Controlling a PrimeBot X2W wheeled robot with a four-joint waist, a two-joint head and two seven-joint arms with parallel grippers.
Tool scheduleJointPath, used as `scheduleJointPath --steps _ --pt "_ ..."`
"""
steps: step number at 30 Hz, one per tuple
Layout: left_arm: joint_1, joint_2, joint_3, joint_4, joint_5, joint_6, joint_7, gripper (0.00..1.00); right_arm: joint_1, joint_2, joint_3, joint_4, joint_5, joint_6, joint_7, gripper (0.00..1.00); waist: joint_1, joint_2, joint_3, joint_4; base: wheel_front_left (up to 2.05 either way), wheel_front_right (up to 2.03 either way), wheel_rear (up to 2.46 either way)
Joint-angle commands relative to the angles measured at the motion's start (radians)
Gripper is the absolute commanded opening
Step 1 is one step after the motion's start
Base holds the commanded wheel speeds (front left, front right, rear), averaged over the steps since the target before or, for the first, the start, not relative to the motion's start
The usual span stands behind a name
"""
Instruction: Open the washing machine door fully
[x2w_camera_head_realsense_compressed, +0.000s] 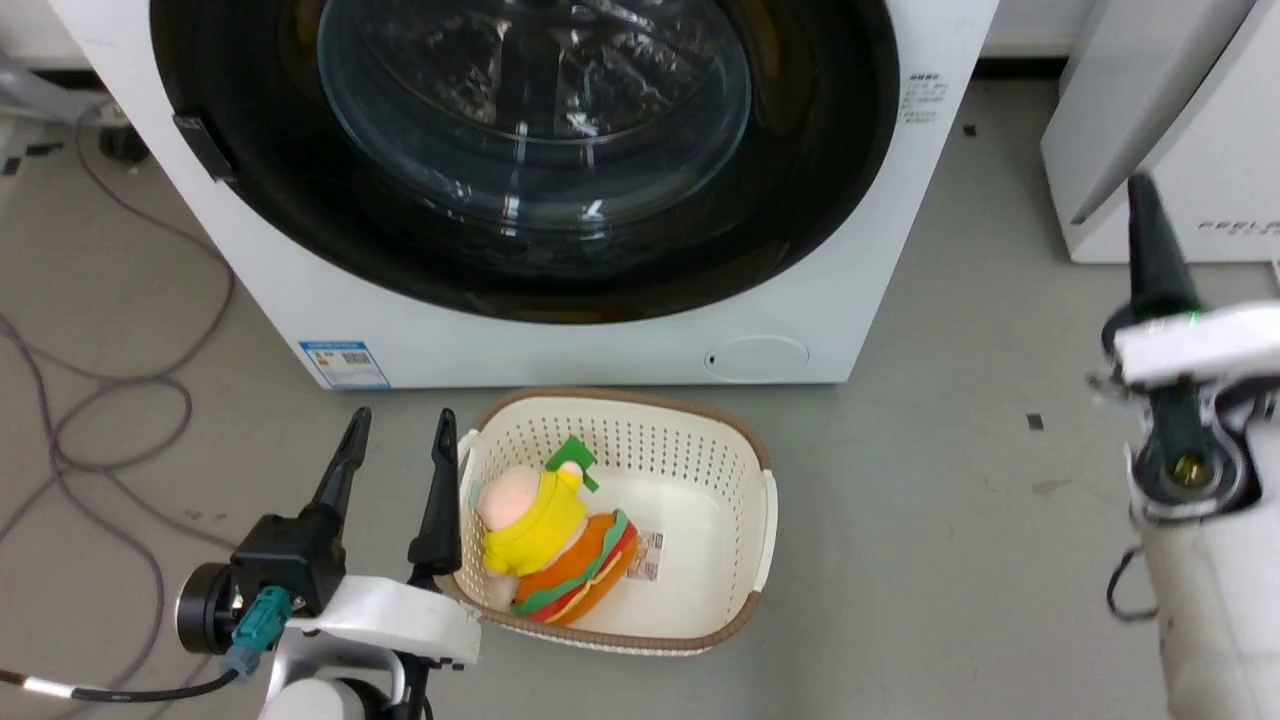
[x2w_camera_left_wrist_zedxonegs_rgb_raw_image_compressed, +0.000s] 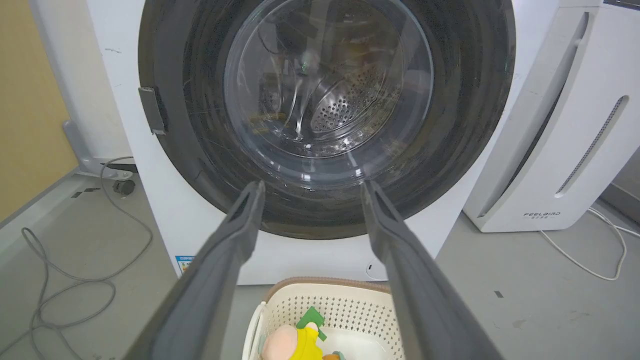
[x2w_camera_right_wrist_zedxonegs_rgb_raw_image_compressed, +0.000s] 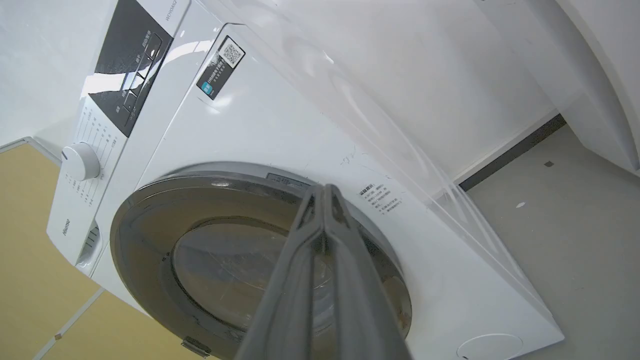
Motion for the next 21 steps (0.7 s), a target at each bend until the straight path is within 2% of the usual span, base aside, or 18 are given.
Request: scheduleJointPath --steps 1,10,11,21 --pt "-0.019 0.002 0.004 -0.006 -0.009 -0.007 -0.009 1.0 -0.057 -0.015 0.007 0.03 0.035 0.0 0.007 0.0 -0.0001 0.0 0.02 0.002 0.0 0.0 0.0" --pt "-0.057 0.002 0.014 -0.017 -0.018 -0.022 -0.028 1.0 -0.342 -0.07 0.082 0.216 0.112 0.0 0.09 0.0 -0.0001 0.0 0.081 0.004 0.0 0.0 0.0" --pt "-0.07 0.002 0.013 -0.018 -0.024 -0.028 -0.034 1.0 -0.437 -0.084 0.118 0.279 0.124 0.0 0.133 0.0 -0.0001 0.0 0.099 0.008 0.0 0.0 0.0" --pt "-0.104 0.002 0.011 -0.026 -0.046 -0.041 -0.055 1.0 -0.719 -0.095 0.274 0.508 0.135 -0.001 0.371 0.0 -0.0001 0.0 0.16 0.019 0.0 0.0 0.0"
